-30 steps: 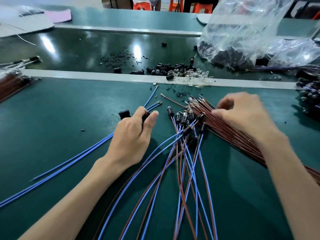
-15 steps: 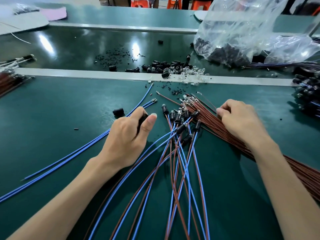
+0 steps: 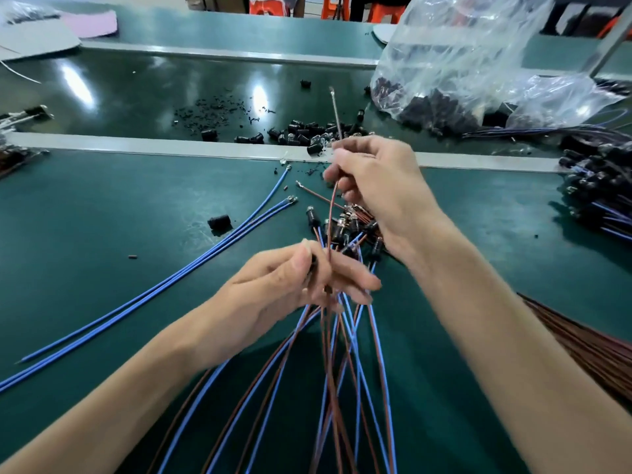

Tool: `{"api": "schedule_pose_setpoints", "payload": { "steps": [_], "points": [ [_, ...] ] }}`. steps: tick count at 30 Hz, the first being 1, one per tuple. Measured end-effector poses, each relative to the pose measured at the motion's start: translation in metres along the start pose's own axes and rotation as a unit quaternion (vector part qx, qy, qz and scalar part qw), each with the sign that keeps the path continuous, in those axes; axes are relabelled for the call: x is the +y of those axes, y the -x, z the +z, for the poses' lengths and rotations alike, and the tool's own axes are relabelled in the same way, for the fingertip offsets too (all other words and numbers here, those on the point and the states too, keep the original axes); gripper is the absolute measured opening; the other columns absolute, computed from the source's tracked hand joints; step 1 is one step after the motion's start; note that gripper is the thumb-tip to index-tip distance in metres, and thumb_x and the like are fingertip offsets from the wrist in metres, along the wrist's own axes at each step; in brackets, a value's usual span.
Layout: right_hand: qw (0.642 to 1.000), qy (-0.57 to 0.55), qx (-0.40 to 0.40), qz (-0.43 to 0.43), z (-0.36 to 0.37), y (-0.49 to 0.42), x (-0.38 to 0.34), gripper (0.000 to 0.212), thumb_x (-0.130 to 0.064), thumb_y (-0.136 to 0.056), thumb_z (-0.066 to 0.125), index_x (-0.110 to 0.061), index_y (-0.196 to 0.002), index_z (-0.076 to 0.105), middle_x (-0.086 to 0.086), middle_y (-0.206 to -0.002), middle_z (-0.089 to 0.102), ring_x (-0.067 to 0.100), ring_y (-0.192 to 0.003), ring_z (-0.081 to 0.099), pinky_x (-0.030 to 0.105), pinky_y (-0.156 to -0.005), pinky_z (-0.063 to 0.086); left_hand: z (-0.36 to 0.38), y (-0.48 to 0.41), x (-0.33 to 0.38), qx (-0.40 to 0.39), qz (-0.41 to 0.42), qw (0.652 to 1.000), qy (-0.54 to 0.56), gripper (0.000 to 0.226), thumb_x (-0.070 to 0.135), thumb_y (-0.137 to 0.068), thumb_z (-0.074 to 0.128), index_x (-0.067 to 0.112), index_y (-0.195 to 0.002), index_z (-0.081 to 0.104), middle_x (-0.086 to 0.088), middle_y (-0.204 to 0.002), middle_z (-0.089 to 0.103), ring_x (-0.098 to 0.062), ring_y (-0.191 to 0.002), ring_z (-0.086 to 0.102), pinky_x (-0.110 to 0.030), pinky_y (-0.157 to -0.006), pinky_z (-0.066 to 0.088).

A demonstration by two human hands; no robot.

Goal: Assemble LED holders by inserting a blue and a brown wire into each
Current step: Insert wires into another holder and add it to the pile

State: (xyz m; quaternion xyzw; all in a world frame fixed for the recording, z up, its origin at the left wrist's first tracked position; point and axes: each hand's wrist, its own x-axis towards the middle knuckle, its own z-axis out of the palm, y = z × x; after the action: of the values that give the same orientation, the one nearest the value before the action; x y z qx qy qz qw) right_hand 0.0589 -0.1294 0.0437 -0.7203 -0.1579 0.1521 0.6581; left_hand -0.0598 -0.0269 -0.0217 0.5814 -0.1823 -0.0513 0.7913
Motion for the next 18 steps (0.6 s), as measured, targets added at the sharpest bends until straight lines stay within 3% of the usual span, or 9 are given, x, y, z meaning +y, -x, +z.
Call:
{"api": "schedule_pose_setpoints", "payload": {
  "steps": [2, 4, 6, 8, 9, 11, 14, 16, 18],
  "points": [
    [0.986, -0.146, 0.083, -0.004, -0.008, -0.005, 0.006, 0.01, -0.005, -0.096, 0.05, -0.011, -0.095, 0.058, -0.003, -0.063, 0.063, 0.001, -0.048, 0.048, 0.013, -0.047, 0.039, 0.004, 0.003, 0.001, 0.025, -0.004, 1.0, -0.015, 0.031, 0.043, -0.098, 0.043, 0.019, -0.079, 0.051, -0.007, -0.098, 0.064, -0.021, -0.087, 0.058, -0.027, -0.081, 0.046],
    [0.961, -0.263, 0.089, -0.009, -0.019, -0.005, 0.012, 0.009, -0.007, -0.097, 0.049, -0.01, -0.099, 0.058, -0.002, -0.067, 0.065, 0.002, -0.052, 0.048, 0.015, -0.049, 0.039, 0.006, 0.004, 0.004, 0.075, 0.004, 0.996, -0.039, 0.031, 0.045, -0.095, 0.046, 0.023, -0.073, 0.051, 0.0, -0.081, 0.058, -0.015, -0.071, 0.052, -0.02, -0.071, 0.044],
    [0.974, -0.221, -0.038, -0.016, -0.023, 0.003, 0.024, 0.014, -0.02, -0.094, 0.052, -0.013, -0.101, 0.062, -0.004, -0.075, 0.069, 0.002, -0.056, 0.048, 0.016, -0.051, 0.037, 0.007, 0.004, 0.006, 0.127, 0.02, 0.988, -0.09, 0.032, 0.046, -0.094, 0.048, 0.026, -0.069, 0.05, 0.004, -0.071, 0.051, -0.012, -0.063, 0.043, -0.017, -0.063, 0.04],
    [0.978, -0.072, -0.193, -0.04, -0.019, 0.02, 0.037, 0.021, -0.027, -0.092, 0.053, -0.014, -0.098, 0.068, -0.005, -0.075, 0.067, 0.004, -0.058, 0.048, 0.015, -0.05, 0.035, 0.008, 0.003, 0.007, 0.147, 0.041, 0.979, -0.132, 0.034, 0.048, -0.093, 0.048, 0.024, -0.068, 0.048, 0.003, -0.066, 0.046, -0.012, -0.061, 0.039, -0.017, -0.06, 0.037],
    [0.972, -0.019, -0.228, -0.063, -0.016, 0.026, 0.042, 0.022, -0.026, -0.094, 0.052, -0.013, -0.094, 0.07, -0.006, -0.07, 0.065, 0.005, -0.056, 0.048, 0.014, -0.049, 0.035, 0.008, 0.003, 0.008, 0.148, 0.047, 0.977, -0.148, 0.037, 0.049, -0.092, 0.048, 0.021, -0.069, 0.048, 0.001, -0.065, 0.046, -0.012, -0.06, 0.039, -0.018, -0.059, 0.037],
    [0.979, -0.033, -0.178, -0.092, -0.012, 0.028, 0.049, 0.026, -0.023, -0.098, 0.049, -0.012, -0.083, 0.068, -0.008, -0.062, 0.062, 0.004, -0.051, 0.05, 0.013, -0.046, 0.036, 0.005, 0.004, 0.008, 0.149, 0.042, 0.969, -0.19, 0.038, 0.045, -0.093, 0.048, 0.016, -0.069, 0.045, -0.004, -0.063, 0.044, -0.014, -0.058, 0.038, -0.02, -0.056, 0.035],
    [0.982, -0.178, -0.026, -0.062, -0.022, 0.02, 0.046, 0.029, -0.018, -0.1, 0.046, -0.013, -0.077, 0.062, -0.004, -0.063, 0.062, 0.007, -0.052, 0.052, 0.016, -0.047, 0.04, 0.001, 0.005, 0.007, 0.161, 0.02, 0.949, -0.272, 0.038, 0.039, -0.093, 0.04, 0.011, -0.066, 0.043, -0.011, -0.062, 0.034, -0.024, -0.057, 0.028, -0.028, -0.053, 0.028],
    [0.982, -0.161, -0.057, -0.076, -0.025, 0.023, 0.05, 0.021, -0.021, -0.098, 0.05, -0.013, -0.083, 0.063, -0.003, -0.069, 0.063, 0.008, -0.056, 0.053, 0.018, -0.05, 0.042, 0.001, 0.005, 0.005, 0.169, 0.016, 0.942, -0.291, 0.038, 0.041, -0.093, 0.04, 0.013, -0.066, 0.041, -0.006, -0.062, 0.029, -0.02, -0.056, 0.025, -0.025, -0.051, 0.025],
    [0.983, -0.065, -0.14, -0.103, -0.021, 0.031, 0.056, 0.013, -0.024, -0.091, 0.056, -0.015, -0.087, 0.066, -0.007, -0.069, 0.063, 0.006, -0.056, 0.054, 0.017, -0.049, 0.042, 0.002, 0.004, 0.002, 0.168, 0.018, 0.938, -0.301, 0.039, 0.043, -0.092, 0.041, 0.013, -0.067, 0.04, 0.004, -0.062, 0.028, -0.011, -0.056, 0.025, -0.02, -0.051, 0.025]
  ]
}}
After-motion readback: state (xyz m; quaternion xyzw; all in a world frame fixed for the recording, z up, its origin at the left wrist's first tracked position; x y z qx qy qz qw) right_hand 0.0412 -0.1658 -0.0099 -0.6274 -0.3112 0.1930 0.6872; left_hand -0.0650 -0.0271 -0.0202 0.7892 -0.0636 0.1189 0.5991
